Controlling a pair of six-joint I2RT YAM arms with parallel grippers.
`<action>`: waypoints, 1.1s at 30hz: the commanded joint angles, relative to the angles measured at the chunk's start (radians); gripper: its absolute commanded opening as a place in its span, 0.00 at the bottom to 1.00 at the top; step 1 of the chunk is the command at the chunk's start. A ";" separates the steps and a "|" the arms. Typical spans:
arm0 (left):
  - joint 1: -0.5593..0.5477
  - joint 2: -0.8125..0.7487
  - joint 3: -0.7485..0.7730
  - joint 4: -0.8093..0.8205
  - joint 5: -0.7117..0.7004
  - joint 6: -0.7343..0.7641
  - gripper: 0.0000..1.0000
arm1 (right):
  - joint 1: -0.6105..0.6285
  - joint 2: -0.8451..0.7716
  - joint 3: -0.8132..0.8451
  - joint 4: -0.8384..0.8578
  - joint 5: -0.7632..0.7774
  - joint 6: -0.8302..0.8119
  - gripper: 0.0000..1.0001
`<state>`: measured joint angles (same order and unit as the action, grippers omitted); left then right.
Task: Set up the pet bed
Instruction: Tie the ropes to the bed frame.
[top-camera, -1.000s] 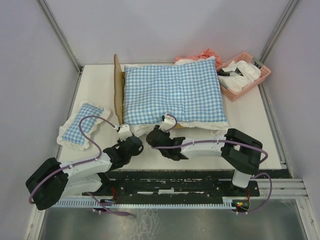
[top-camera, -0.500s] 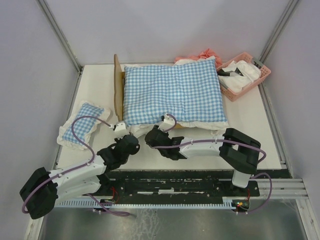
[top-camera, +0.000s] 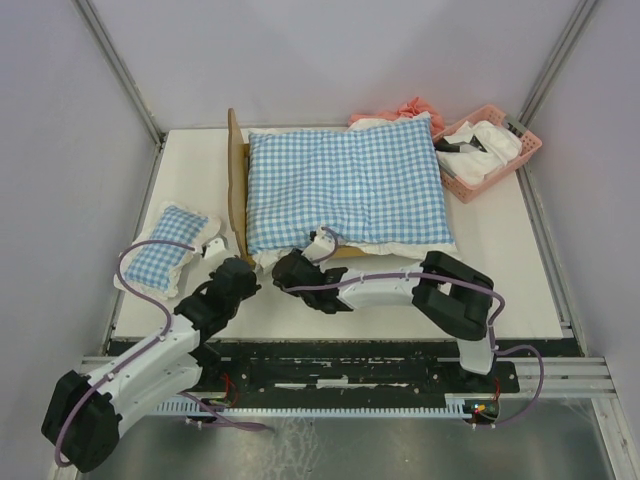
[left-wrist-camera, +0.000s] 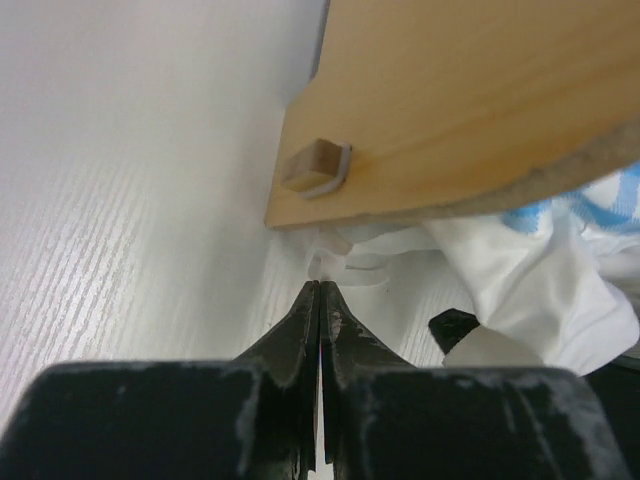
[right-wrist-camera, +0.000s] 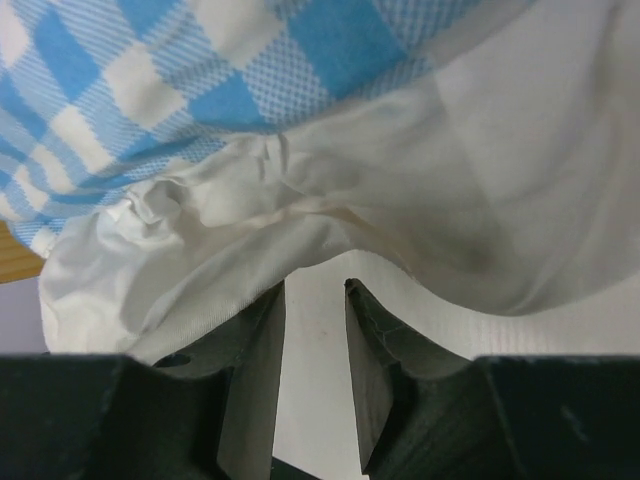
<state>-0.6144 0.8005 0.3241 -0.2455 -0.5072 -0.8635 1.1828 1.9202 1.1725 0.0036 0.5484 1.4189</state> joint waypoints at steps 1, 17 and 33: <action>0.102 -0.033 -0.002 0.013 0.152 0.092 0.03 | -0.017 0.059 0.087 -0.032 -0.072 0.090 0.39; 0.118 -0.013 0.001 -0.020 0.132 0.074 0.03 | -0.058 0.194 0.247 -0.213 -0.184 0.164 0.38; 0.118 -0.014 -0.058 0.031 0.108 0.057 0.03 | -0.078 0.272 0.367 -0.408 -0.192 0.182 0.36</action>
<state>-0.5003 0.7872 0.2752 -0.2592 -0.3660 -0.8165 1.1267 2.1422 1.5066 -0.3214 0.3824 1.5780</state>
